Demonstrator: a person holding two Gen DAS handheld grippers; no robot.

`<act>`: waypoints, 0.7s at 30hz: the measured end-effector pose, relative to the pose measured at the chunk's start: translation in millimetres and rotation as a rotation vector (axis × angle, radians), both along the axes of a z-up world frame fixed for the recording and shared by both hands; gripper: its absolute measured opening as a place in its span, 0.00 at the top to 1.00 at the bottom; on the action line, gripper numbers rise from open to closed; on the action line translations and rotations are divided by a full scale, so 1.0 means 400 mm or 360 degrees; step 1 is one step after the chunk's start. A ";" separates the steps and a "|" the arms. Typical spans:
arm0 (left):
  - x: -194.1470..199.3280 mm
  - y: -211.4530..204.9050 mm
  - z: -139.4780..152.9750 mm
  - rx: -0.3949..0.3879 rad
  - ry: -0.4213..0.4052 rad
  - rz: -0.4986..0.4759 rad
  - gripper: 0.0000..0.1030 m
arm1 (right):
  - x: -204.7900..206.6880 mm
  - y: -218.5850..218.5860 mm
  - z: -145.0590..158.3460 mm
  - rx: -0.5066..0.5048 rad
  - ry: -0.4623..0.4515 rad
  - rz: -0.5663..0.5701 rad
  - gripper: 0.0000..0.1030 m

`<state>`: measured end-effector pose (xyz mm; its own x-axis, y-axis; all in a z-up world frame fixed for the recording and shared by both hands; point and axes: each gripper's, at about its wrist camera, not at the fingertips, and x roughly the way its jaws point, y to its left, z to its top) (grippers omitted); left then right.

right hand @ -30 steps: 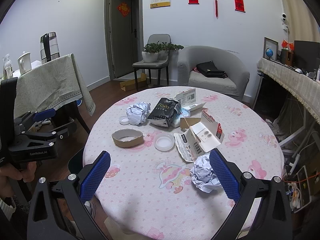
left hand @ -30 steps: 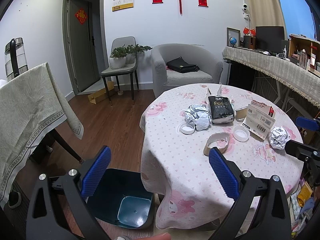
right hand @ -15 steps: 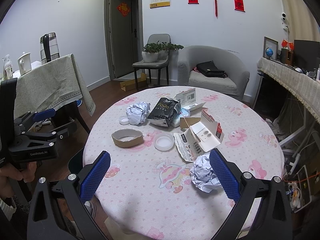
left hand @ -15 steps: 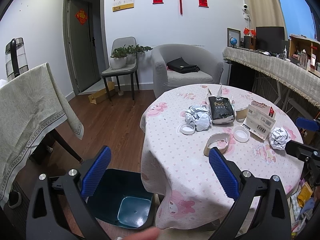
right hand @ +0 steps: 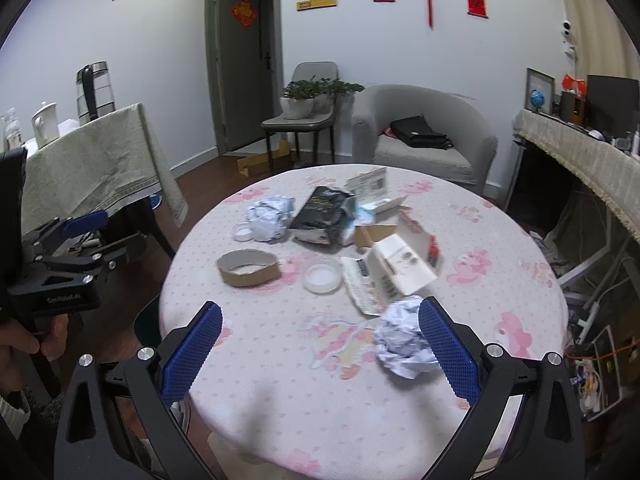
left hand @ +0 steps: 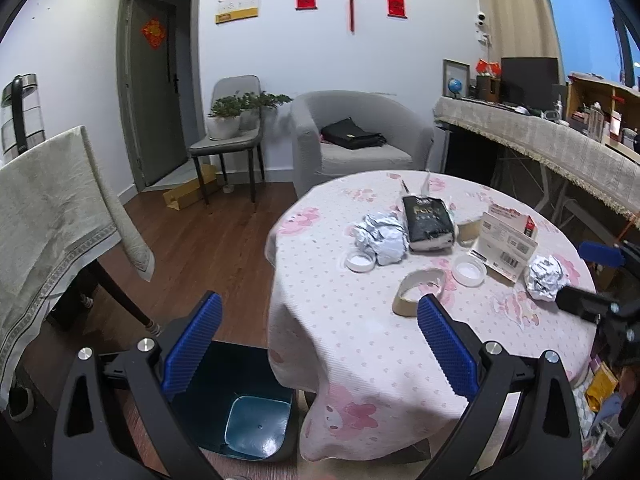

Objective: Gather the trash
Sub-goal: 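Grasp the brown tape roll with the left tool while the right tool grasps crumpled white paper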

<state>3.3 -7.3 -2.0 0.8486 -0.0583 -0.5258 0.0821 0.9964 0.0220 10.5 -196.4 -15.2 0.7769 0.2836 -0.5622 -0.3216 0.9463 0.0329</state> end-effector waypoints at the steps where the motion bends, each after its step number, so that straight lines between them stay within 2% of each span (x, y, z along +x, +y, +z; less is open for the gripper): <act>1: 0.002 -0.002 -0.002 -0.0003 0.0009 -0.0020 0.04 | 0.002 -0.012 -0.002 0.0009 0.0002 -0.0010 0.03; 6: 0.015 -0.023 -0.009 0.0014 0.0025 -0.0120 0.08 | 0.018 -0.058 -0.013 0.0031 0.0038 -0.0047 0.04; 8: 0.021 -0.031 -0.016 0.0033 0.0041 -0.0155 0.15 | 0.025 -0.071 -0.017 0.0045 0.0052 -0.0048 0.04; 11: 0.041 -0.041 -0.035 0.0039 0.0083 -0.0229 0.18 | 0.037 -0.079 -0.021 0.0041 0.0066 -0.0037 0.05; 18: 0.099 -0.061 -0.065 -0.0025 0.0174 -0.0457 0.28 | 0.078 -0.090 -0.047 0.0032 0.0149 -0.0018 0.15; 21: 0.122 -0.078 -0.083 -0.0011 0.0200 -0.0540 0.31 | 0.093 -0.095 -0.057 0.0018 0.0174 -0.0009 0.16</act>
<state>52.3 -38.6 -35.1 0.7090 -0.3296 -0.6235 0.4098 0.9120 -0.0160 47.8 -234.3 -38.1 0.7128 0.2862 -0.6403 -0.3100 0.9475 0.0783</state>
